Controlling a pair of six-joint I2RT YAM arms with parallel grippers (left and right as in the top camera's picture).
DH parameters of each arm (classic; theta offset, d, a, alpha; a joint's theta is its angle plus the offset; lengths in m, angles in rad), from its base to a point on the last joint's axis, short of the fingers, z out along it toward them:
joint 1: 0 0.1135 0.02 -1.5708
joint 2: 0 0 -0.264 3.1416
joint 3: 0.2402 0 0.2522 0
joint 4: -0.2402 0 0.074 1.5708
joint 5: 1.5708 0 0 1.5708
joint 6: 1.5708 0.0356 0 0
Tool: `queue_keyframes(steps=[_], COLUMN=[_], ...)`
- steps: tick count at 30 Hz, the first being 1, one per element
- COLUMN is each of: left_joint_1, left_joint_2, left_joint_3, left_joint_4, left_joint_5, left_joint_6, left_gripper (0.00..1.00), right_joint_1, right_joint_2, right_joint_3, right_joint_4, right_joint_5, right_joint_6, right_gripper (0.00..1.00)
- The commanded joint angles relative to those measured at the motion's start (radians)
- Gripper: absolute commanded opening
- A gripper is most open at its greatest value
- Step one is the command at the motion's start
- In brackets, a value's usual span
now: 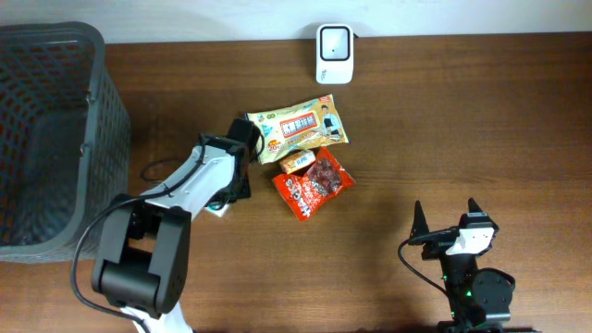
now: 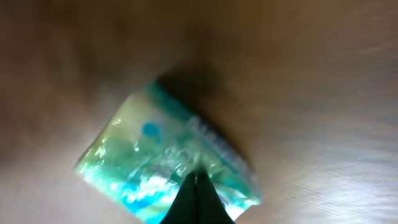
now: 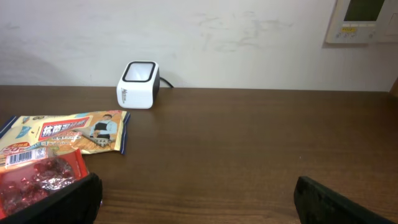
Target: Scan the item barcode
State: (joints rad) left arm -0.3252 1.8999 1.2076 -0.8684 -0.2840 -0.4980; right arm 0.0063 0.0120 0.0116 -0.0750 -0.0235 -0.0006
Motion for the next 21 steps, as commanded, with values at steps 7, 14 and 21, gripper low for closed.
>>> queue_keyframes(steps=[7, 14, 21], left_joint_1=[-0.029, -0.035, -0.036], left_joint_2=[0.005, 0.005, -0.011], left_joint_3=[-0.015, -0.014, 0.135], left_joint_4=[0.229, 0.334, 0.222], left_joint_5=[0.352, 0.647, 0.635], left_joint_6=[0.241, 0.414, 0.436], left_gripper=[0.0, 0.0, 0.0], right_joint_1=[0.006, 0.006, 0.006], right_joint_2=[-0.006, -0.006, -0.006], right_joint_3=[-0.006, -0.006, -0.006], right_joint_4=[-0.005, -0.005, -0.005], right_joint_5=[0.013, 0.013, 0.013], right_joint_6=[-0.003, -0.003, -0.003], right_gripper=[0.98, 0.98, 0.98])
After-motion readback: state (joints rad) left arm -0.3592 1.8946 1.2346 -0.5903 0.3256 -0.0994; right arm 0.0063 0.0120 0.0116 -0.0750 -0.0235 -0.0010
